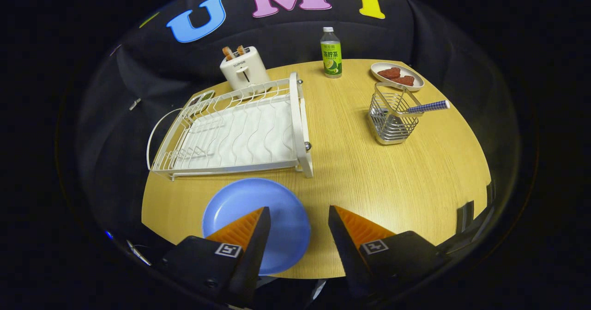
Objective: Take the plate from the dish rack, then take the spoon from the basket and place it into the plate.
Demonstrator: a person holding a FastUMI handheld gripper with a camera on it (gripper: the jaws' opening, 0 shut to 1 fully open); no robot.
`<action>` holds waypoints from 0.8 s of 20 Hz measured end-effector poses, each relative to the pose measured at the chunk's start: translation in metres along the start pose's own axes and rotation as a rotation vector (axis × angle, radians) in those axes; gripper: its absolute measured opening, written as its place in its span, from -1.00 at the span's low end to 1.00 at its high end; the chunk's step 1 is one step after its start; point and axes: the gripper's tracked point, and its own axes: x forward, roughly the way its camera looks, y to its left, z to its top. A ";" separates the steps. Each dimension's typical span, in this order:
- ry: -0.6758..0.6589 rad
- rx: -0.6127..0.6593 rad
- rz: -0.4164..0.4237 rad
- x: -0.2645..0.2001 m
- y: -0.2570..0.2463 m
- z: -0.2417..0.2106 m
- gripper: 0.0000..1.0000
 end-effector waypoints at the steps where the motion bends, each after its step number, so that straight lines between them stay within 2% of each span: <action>1: 0.001 -0.012 0.010 -0.003 0.002 -0.002 0.73; 3: -0.007 -0.038 0.028 -0.010 0.003 0.000 0.94; 4: -0.019 -0.053 0.037 -0.015 0.003 0.003 0.96; 12: -0.236 -0.166 0.125 -0.082 -0.001 0.071 0.98; 16: -0.343 -0.184 0.073 -0.104 -0.034 0.122 0.98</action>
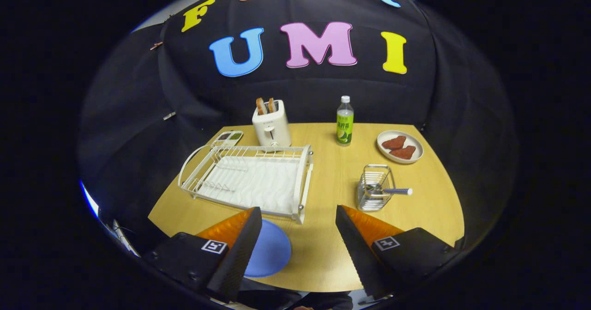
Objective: Take the plate from the dish rack, then take the spoon from the basket and place it into the plate.
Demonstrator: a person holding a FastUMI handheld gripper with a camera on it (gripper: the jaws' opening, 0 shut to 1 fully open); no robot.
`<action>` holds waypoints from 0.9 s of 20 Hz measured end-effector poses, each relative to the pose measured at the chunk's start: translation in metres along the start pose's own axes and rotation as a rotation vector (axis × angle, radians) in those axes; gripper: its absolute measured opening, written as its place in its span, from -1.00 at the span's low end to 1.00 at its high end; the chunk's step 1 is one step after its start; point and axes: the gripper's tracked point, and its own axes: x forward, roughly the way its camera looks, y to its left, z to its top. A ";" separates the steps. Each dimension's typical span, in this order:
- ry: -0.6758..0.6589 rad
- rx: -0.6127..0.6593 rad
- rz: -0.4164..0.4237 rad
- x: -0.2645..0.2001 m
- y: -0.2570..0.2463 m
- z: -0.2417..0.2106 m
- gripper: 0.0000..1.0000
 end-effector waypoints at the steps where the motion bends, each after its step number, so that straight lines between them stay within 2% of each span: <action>1: -0.019 -0.004 -0.021 0.002 -0.015 0.011 0.98; 6: -0.035 -0.006 -0.104 0.022 -0.087 0.030 0.98; 10: 0.042 -0.026 -0.141 0.054 -0.144 0.011 0.97; 12: 0.087 -0.020 -0.138 0.071 -0.162 -0.004 0.90; 18: 0.191 0.001 -0.108 0.104 -0.185 -0.043 0.55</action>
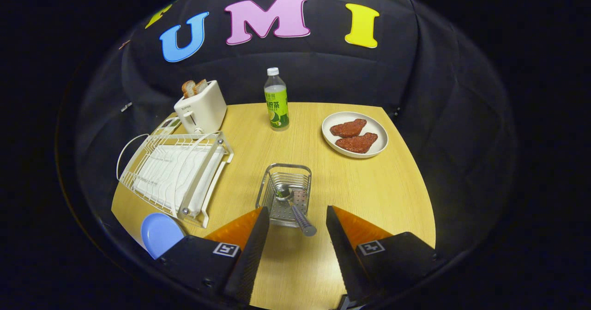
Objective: Take the plate from the dish rack, then take the spoon from the basket and place it into the plate.
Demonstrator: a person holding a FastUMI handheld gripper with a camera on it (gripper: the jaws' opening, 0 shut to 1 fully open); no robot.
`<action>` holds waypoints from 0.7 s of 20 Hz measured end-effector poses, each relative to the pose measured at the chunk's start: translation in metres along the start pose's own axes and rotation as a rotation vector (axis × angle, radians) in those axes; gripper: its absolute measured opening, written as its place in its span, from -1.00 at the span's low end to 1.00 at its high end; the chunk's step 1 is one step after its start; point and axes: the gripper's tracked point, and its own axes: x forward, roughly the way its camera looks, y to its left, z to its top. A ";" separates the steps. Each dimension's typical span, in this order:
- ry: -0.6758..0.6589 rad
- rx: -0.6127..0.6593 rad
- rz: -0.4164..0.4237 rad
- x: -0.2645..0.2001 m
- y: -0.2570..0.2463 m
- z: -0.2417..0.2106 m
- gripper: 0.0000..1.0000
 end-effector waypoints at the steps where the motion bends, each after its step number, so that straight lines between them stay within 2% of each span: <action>1: 0.011 -0.001 0.005 0.004 -0.001 -0.004 0.39; 5: 0.050 0.004 0.025 0.015 0.002 -0.015 -0.43; 6: 0.045 0.009 0.041 0.020 0.007 -0.016 -0.53; 9: 0.041 0.005 0.057 0.012 0.011 -0.013 -0.71; 14: 0.008 0.066 0.028 -0.003 0.005 -0.003 -0.75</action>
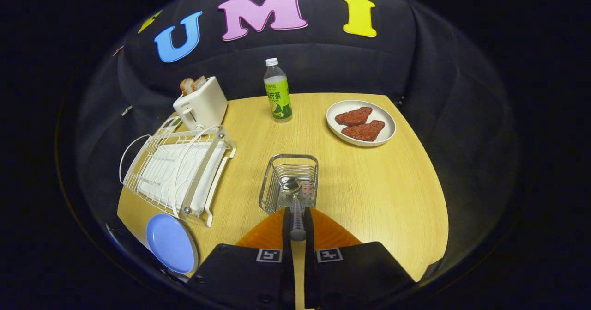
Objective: Take the plate from the dish rack, then take the spoon from the basket and place it into the plate.
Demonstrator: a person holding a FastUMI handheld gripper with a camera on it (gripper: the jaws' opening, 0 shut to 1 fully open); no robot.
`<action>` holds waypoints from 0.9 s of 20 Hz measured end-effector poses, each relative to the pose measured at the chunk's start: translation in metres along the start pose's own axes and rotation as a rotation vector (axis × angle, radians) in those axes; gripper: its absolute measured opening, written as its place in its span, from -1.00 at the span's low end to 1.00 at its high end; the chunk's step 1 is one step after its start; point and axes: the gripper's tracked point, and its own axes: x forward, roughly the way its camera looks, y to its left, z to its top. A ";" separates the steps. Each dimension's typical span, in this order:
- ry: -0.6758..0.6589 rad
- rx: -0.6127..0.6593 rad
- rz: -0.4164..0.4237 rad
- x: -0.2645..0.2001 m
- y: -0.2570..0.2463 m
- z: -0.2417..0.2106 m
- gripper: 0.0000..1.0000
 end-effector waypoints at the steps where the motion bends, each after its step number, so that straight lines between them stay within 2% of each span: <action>1: -0.013 0.006 -0.007 -0.006 -0.002 0.004 -0.75; 8: -0.173 0.008 0.015 -0.080 0.024 0.048 -0.76; 13: -0.241 -0.001 0.165 -0.132 0.098 0.064 -0.76; 18: -0.228 -0.049 0.333 -0.165 0.182 0.049 -0.76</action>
